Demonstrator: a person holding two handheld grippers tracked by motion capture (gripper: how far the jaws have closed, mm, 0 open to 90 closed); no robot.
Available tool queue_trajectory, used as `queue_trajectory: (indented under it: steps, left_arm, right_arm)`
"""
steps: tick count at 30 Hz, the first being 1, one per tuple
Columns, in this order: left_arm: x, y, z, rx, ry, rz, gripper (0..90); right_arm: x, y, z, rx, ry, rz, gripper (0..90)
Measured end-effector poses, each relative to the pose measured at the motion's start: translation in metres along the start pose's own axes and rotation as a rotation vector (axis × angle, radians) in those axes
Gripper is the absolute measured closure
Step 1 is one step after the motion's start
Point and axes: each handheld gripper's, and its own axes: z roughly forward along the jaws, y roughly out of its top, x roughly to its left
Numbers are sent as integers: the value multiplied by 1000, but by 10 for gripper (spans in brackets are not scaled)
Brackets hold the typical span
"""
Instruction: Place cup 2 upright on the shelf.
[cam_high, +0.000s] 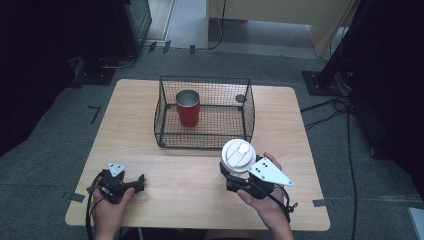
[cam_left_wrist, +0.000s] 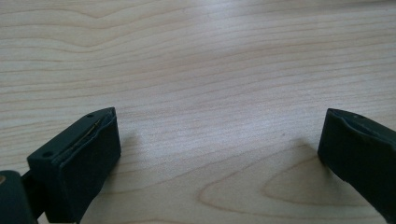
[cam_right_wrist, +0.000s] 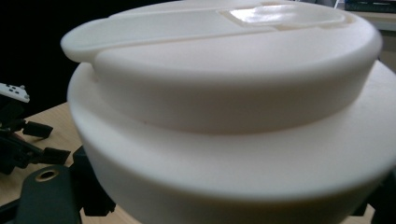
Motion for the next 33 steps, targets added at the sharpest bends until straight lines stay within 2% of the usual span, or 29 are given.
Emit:
queue_trajectory:
  steps: [21,33]
  left_arm:
    - [0,0,0,-1,0,-1,0]
    - [0,0,0,0,-1,0,0]
  right_arm:
    - [-5,44,19,-104,-70,-8,165]
    - [-7,58,31,-133,-112,-14,164]
